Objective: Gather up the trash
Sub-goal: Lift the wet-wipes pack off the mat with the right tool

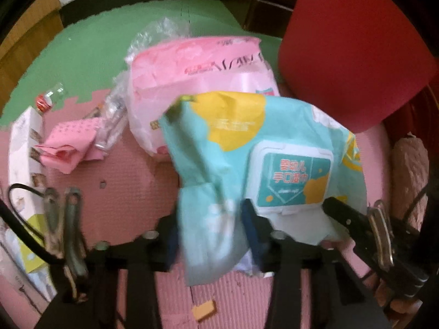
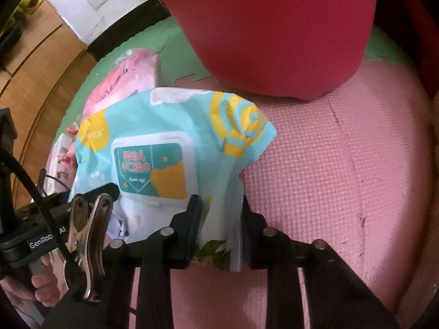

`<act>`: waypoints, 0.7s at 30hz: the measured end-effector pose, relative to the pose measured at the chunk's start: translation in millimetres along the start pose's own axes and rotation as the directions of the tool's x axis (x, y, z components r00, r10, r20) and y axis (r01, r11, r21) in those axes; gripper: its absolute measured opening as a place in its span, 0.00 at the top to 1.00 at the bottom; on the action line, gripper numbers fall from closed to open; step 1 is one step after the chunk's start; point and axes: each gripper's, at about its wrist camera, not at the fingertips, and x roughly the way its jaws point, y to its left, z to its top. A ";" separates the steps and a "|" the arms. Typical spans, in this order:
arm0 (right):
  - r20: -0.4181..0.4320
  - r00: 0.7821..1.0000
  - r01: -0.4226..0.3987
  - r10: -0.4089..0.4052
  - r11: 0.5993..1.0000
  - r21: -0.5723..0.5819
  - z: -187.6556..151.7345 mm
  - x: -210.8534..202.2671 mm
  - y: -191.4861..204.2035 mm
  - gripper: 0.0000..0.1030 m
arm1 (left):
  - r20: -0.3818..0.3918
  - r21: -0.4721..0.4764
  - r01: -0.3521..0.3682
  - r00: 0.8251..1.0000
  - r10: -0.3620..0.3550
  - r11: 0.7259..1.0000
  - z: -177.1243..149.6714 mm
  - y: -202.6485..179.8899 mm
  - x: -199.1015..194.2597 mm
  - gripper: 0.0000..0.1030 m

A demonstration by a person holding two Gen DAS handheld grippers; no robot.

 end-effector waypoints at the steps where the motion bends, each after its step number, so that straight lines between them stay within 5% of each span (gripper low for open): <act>1: 0.007 1.000 -0.003 0.003 1.000 -0.003 -1.3 -3.1 0.0 0.75 | 0.007 -0.011 0.010 1.000 -0.010 1.000 0.0 -0.8 -5.4 0.65; 21: 0.182 0.980 -0.064 0.079 0.994 -0.091 -27.9 -102.4 22.7 0.75 | 0.207 -0.026 -0.004 0.978 0.010 1.000 -25.2 -3.7 -121.3 0.67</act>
